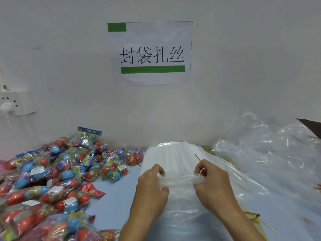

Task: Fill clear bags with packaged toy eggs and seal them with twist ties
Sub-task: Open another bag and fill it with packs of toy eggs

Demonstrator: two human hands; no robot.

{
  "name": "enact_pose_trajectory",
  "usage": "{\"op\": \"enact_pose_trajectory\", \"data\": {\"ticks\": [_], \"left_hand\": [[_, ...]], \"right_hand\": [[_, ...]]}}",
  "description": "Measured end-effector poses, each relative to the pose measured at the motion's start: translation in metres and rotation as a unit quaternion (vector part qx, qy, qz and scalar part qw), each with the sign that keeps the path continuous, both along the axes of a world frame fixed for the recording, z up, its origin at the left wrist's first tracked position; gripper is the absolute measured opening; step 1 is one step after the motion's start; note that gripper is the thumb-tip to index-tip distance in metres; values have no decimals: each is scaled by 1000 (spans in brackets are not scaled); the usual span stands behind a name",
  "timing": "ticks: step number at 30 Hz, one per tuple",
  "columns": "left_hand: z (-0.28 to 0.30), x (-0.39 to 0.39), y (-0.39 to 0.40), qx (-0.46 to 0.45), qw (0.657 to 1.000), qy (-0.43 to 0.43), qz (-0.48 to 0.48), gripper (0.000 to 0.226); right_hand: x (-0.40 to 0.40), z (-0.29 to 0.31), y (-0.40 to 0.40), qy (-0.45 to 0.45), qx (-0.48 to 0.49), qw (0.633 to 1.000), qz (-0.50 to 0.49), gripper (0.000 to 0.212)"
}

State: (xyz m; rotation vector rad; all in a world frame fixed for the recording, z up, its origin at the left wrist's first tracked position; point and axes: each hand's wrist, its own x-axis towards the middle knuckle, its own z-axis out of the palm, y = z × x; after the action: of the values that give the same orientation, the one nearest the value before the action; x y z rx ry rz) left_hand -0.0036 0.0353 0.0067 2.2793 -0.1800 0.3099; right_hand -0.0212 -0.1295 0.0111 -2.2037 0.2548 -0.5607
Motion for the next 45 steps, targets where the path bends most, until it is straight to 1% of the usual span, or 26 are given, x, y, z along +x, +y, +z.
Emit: {"op": "enact_pose_trajectory", "data": {"ticks": [3, 5, 8, 11, 12, 14, 16, 17, 19, 20, 21, 24, 27, 30, 32, 34, 35, 36, 37, 38, 40, 41, 42, 43, 44, 45], "left_hand": [[4, -2, 2, 44, 991, -53, 117, 40], [8, -7, 0, 77, 982, -86, 149, 41], [9, -6, -1, 119, 978, -121, 122, 46], [12, -10, -5, 221, 961, -143, 78, 61], [13, -13, -10, 239, 957, -155, 56, 60], [15, -18, -19, 249, 956, -155, 14, 45], [12, -16, -16, 214, 967, -136, 19, 30], [12, -14, -12, 188, 973, -128, 46, 26], [14, -12, -2, 140, 976, -124, 109, 22], [15, -12, 0, 126, 977, -120, 126, 21], [16, -13, -1, 119, 978, -114, 129, 21], [13, -12, -5, 128, 979, -129, 89, 23], [10, -8, -5, 172, 974, -148, 13, 33], [5, -7, -4, 171, 977, -109, -63, 37], [3, -6, -2, 125, 986, -59, -89, 32], [3, -2, 1, 26, 994, 0, -106, 24], [5, -1, 3, -30, 992, 29, -117, 22], [7, 0, 6, -79, 986, 58, -132, 22], [9, 0, 9, -115, 977, 86, -155, 23], [10, 0, 13, -135, 966, 115, -187, 29], [11, -2, 23, -136, 938, 181, -263, 50], [12, -3, 27, -137, 926, 204, -286, 58], [13, -3, 30, -150, 923, 208, -285, 58], [14, -1, 33, -165, 933, 191, -257, 53], [14, 4, 34, -173, 951, 158, -203, 43], [14, 10, 36, -170, 969, 118, -134, 32]], "right_hand": [[-2, 0, -6, 27, -49, 996, -74, 30], [-4, 1, -6, 13, -62, 994, -87, 30], [-3, 6, -7, -19, -48, 997, -53, 37], [-6, 7, -1, -4, -76, 997, -13, 40], [-7, 7, 4, -5, -82, 996, 18, 41], [-10, 6, 14, -17, -87, 990, 109, 44], [-13, 5, 22, -12, -104, 981, 161, 47], [-12, 3, 24, -4, -129, 981, 148, 52], [-12, 3, 25, 12, -198, 978, 63, 66], [-13, 5, 25, 24, -205, 978, 21, 67], [-13, 6, 25, 35, -190, 981, 0, 63], [-12, 3, 25, 35, -120, 991, 35, 37], [-11, 1, 25, 14, -104, 992, 65, 35], [-9, 2, 18, 13, -61, 995, 76, 36], [-8, 3, 8, 63, -55, 990, 112, 45], [-10, 7, -4, 115, -52, 977, 174, 69], [-12, 10, -11, 127, -32, 970, 205, 79], [-13, 14, -18, 126, 0, 965, 232, 84], [-15, 17, -24, 113, 34, 959, 256, 81], [-16, 20, -29, 92, 61, 954, 277, 71], [-15, 23, -33, 63, 74, 954, 282, 38], [-14, 22, -35, 60, 62, 959, 271, 30], [-13, 21, -37, 67, 48, 962, 259, 29], [-14, 20, -40, 85, 35, 963, 254, 29], [-14, 19, -43, 109, 27, 960, 256, 31], [-16, 20, -46, 138, 23, 954, 267, 38]]}}
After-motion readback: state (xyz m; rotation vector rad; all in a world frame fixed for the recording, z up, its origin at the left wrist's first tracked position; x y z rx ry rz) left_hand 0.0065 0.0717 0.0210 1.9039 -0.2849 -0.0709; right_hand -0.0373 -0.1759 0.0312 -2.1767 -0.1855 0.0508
